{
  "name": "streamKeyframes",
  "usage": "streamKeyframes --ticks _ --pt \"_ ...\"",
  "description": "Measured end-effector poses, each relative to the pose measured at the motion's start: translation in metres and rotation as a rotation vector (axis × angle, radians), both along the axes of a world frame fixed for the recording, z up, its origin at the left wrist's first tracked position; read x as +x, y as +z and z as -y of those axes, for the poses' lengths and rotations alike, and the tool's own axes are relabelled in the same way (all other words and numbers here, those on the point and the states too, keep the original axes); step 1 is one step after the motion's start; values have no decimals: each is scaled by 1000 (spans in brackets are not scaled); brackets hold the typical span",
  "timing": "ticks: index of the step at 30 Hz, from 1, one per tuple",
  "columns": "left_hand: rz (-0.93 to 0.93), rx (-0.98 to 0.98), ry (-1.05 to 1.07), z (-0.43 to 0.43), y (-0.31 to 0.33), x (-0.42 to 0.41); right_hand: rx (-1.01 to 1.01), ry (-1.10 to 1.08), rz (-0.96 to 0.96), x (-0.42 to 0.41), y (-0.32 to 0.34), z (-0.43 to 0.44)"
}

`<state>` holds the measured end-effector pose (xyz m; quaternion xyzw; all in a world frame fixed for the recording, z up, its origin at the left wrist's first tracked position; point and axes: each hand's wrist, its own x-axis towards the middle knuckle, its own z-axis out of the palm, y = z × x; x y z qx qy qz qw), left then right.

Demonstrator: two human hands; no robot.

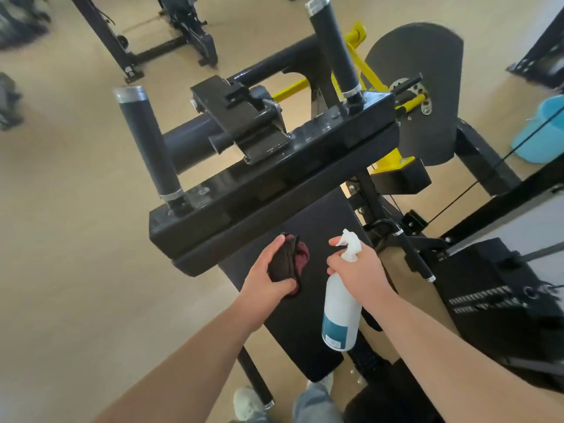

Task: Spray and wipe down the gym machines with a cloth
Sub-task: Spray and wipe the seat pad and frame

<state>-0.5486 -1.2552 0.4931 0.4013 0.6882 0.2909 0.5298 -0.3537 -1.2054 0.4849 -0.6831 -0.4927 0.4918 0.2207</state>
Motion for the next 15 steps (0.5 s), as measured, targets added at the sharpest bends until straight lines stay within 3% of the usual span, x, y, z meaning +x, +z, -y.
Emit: streamKeyframes --ticks 10,15 --pt "114 35 361 39 16 -57 23 102 23 -60 30 21" --pt "330 100 528 64 26 -80 29 142 -16 -87 37 29"
